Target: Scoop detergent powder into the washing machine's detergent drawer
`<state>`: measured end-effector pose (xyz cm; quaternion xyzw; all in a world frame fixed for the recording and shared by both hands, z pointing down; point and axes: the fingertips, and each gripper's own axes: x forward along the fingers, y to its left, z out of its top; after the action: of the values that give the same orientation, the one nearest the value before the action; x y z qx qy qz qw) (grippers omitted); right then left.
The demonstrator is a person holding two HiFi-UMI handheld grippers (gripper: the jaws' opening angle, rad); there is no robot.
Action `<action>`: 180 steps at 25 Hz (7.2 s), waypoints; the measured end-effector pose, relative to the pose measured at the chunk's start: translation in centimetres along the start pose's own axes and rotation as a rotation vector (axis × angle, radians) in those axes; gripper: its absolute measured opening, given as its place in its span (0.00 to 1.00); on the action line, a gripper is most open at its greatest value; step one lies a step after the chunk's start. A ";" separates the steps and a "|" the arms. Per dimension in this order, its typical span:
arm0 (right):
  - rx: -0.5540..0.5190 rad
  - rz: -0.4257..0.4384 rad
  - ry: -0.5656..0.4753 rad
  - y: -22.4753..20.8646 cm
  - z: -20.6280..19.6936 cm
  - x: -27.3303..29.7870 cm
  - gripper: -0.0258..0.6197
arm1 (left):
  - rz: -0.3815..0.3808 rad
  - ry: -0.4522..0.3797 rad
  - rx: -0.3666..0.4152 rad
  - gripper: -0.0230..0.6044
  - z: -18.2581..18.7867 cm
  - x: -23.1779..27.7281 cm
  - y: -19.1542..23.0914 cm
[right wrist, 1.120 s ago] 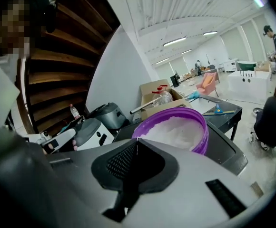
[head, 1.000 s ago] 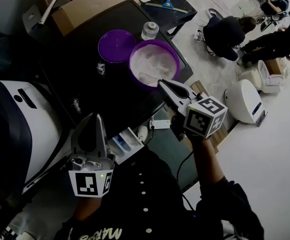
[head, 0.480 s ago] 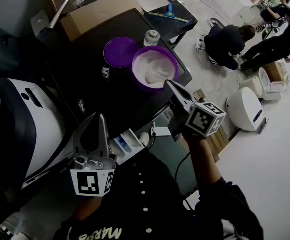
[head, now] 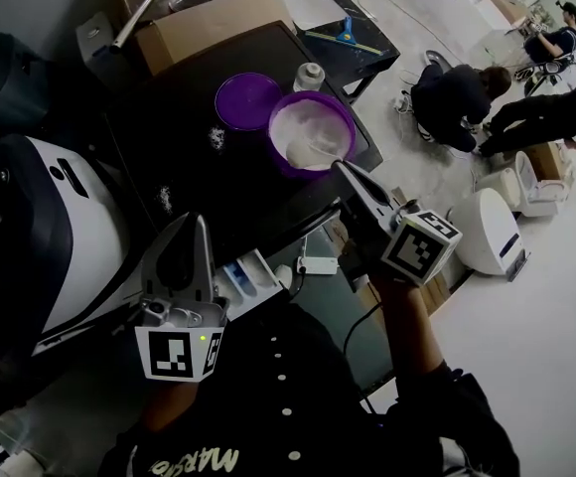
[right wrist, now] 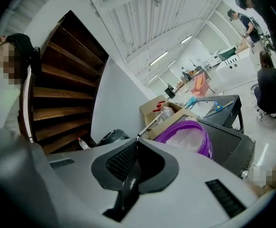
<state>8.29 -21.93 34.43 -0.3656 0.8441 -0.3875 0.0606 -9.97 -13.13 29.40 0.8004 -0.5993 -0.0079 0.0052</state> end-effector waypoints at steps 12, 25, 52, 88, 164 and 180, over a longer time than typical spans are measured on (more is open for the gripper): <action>0.027 0.151 0.165 6.8 -6.1 -0.9 0.09 | 0.084 -0.028 0.015 0.06 1.3 -3.3 2.2; -0.019 0.199 0.312 9.8 -13.0 -1.0 0.09 | 0.159 -0.007 0.018 0.06 0.4 -6.4 5.1; -0.517 0.290 0.700 5.7 -33.4 1.1 0.09 | 0.204 0.119 -0.035 0.06 -5.8 -9.8 6.6; -1.179 0.541 0.641 7.8 -35.4 -1.0 0.09 | 0.205 0.119 -0.024 0.06 -5.5 -9.6 4.9; -0.549 -0.361 0.157 -4.4 -1.9 0.5 0.36 | 0.022 0.008 0.024 0.06 0.9 -1.8 2.7; -0.669 -0.174 -0.236 8.3 1.6 -1.4 0.09 | 0.063 -0.095 0.060 0.06 5.1 -4.7 4.0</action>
<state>5.21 -18.36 27.32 -0.4780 0.8770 -0.0486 0.0014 -15.21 -9.71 24.44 0.7797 -0.6238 -0.0278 -0.0470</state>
